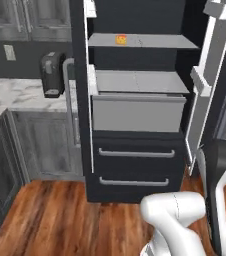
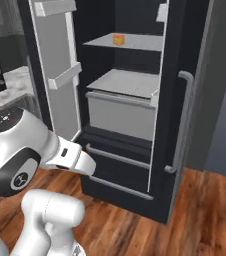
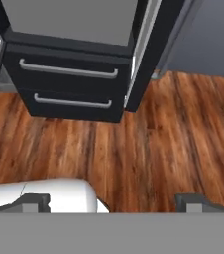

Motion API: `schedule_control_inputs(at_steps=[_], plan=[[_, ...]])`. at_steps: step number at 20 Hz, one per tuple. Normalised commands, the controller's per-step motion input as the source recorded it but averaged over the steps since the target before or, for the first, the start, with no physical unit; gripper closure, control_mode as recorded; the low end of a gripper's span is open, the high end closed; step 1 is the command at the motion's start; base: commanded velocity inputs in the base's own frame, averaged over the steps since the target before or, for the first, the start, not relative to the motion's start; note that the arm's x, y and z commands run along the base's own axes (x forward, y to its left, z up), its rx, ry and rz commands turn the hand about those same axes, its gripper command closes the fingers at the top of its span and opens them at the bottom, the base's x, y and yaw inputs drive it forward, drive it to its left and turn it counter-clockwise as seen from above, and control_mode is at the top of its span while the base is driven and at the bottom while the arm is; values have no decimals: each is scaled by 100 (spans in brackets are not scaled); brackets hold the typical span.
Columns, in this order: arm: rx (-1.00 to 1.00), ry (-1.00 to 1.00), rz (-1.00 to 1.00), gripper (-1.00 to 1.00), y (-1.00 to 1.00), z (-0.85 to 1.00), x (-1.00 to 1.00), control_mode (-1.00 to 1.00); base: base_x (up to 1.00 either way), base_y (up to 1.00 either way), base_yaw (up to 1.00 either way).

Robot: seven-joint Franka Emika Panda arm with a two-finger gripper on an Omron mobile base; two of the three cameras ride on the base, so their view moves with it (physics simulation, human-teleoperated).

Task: Take the cheese, fish, and eggplant from the fridge and place them on the plate on the dining counter to create an appetizer plate.

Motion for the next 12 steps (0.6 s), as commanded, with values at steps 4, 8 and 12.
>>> schedule_control_inputs(at_steps=[4,8,12], plan=[[0,0,0,-100,0,0,0,100,29,99,-54],[0,0,0,-100,0,0,0,100,46,92,-29],[0,0,0,-100,0,0,0,100,75,10,-5]])
